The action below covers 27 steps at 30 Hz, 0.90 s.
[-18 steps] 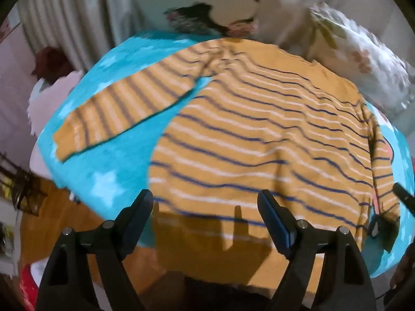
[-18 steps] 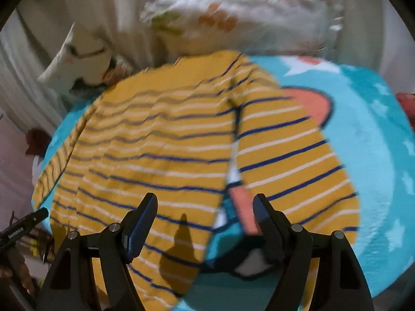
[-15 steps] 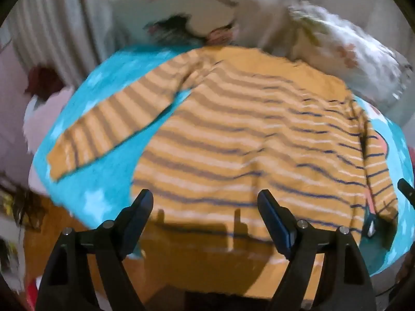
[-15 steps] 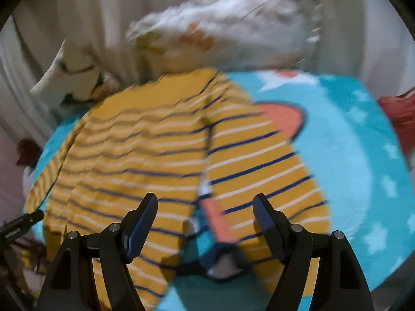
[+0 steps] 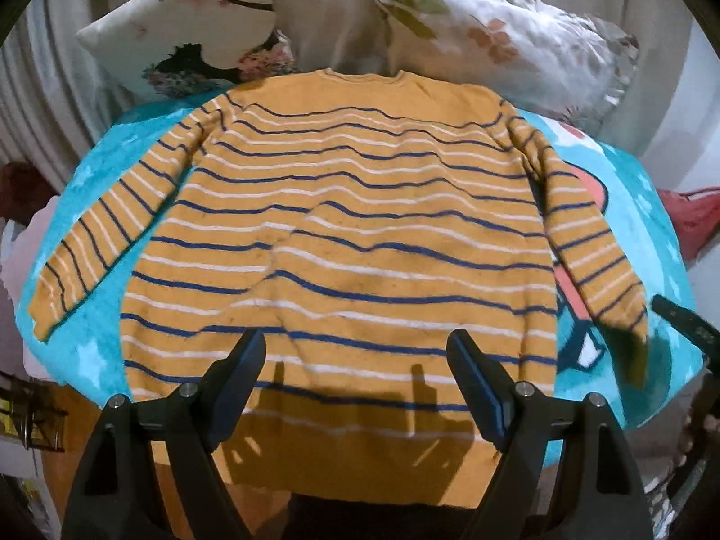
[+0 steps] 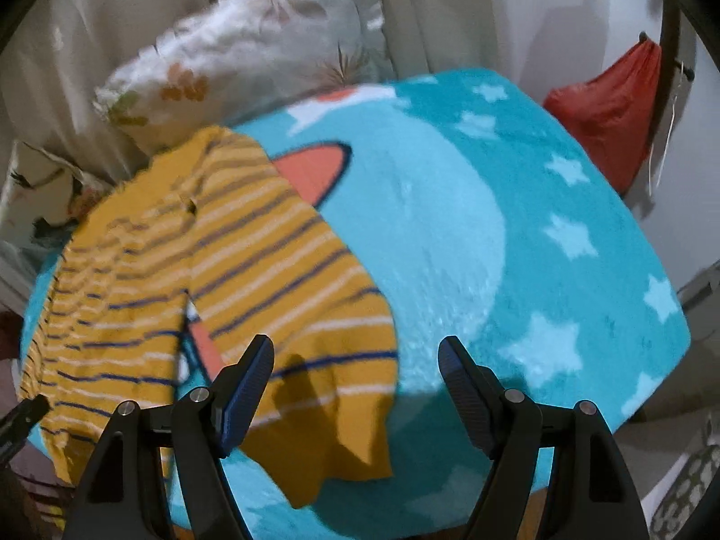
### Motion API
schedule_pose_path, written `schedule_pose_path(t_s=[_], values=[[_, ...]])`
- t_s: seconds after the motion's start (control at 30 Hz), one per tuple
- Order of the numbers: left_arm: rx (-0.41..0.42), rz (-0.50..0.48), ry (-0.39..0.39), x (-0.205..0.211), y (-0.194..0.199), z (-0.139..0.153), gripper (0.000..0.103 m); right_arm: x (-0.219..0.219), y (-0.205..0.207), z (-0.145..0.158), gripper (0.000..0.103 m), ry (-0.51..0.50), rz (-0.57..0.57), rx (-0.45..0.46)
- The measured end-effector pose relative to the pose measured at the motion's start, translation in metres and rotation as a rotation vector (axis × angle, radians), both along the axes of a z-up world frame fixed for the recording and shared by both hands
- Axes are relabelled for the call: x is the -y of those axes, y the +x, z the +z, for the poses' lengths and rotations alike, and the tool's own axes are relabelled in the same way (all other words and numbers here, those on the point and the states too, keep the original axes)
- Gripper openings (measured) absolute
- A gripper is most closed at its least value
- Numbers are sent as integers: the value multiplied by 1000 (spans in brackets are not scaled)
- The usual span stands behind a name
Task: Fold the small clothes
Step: 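Move the right gripper toward the sweater's sleeve cuff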
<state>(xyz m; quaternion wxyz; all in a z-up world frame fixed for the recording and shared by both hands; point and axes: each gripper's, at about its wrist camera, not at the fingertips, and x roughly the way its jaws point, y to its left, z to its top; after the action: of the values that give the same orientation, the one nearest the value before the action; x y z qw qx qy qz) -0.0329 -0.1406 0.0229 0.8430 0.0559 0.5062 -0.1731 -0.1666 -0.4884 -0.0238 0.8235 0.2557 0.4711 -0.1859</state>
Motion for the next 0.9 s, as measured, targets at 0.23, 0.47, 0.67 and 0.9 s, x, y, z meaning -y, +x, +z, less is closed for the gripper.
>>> schedule_pose_path(t_s=[0.23,0.47,0.67,0.9], values=[[-7,53,33,-5,11,0,82,-4,8,-43,52,183,9,14],[15,91,9,-15,17,-3,82,27,-4,-13,8,166,-24,63],[4,94,2,-12,17,-4,82,97,-17,29,9,-162,-231,-30],[1,88,24,-11,15,-9,82,132,-55,22,36,-18,-394,53]])
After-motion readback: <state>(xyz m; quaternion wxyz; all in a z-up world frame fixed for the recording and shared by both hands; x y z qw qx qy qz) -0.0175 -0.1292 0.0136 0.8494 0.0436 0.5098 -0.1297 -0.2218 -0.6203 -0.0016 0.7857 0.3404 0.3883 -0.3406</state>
